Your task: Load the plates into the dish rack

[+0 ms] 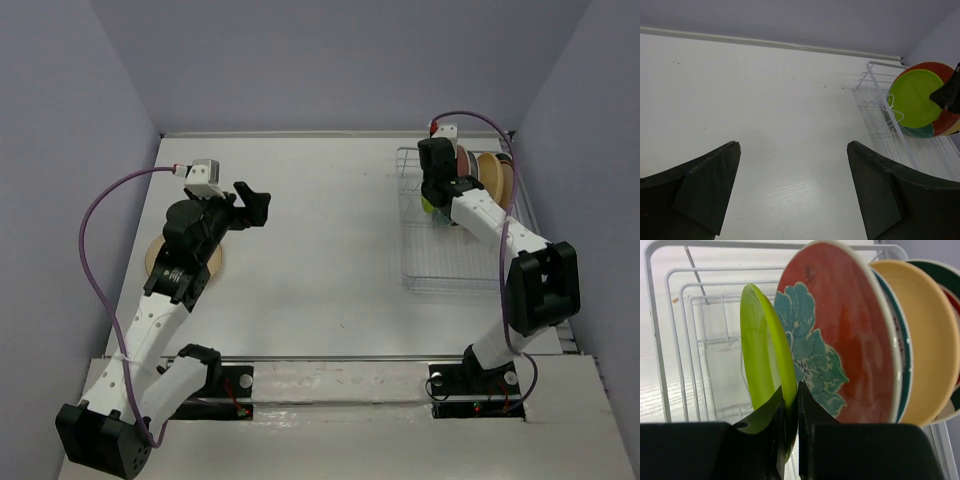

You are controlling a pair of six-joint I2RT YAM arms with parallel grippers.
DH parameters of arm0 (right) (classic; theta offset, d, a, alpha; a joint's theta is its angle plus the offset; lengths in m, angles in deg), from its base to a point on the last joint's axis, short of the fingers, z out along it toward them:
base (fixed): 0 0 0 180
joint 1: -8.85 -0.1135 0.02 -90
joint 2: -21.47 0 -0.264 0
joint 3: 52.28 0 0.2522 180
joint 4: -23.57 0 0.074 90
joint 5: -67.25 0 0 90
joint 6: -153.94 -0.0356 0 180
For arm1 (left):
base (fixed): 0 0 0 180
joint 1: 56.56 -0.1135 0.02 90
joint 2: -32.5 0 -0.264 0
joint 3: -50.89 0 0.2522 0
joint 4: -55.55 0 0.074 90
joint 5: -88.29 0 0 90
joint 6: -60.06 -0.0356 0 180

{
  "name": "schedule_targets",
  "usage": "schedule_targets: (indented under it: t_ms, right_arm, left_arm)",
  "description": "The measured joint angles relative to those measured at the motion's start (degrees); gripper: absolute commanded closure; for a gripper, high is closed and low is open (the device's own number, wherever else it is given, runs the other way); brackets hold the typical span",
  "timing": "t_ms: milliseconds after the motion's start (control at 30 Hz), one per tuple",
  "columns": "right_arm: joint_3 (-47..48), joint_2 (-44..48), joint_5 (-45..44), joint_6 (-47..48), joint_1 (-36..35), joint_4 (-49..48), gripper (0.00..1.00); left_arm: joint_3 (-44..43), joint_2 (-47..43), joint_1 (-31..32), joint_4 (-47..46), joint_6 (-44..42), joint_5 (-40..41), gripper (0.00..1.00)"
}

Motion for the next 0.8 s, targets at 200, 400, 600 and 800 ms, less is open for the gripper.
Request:
schedule_targets:
  t_ms: [200, 400, 600, 800]
  right_arm:
    - [0.0, -1.5, 1.4, -1.2, 0.0, 0.6, 0.61]
    - [0.5, -1.5, 4.4, -3.1, 0.0, 0.6, 0.26]
    - [3.3, -1.5, 8.5, -3.7, 0.1, 0.5, 0.23]
    - [6.6, -1.1, 13.9, -4.3, 0.1, 0.0, 0.22]
  left_arm:
    - [0.0, 2.1, -0.2, 0.6, 0.8, 1.9, 0.01]
    - [0.0, 5.5, -0.8, 3.2, 3.9, 5.0, 0.01]
    - [1.9, 5.4, -10.5, 8.4, 9.0, 4.4, 0.01]
    - [7.1, 1.6, -23.5, 15.8, 12.6, 10.9, 0.01]
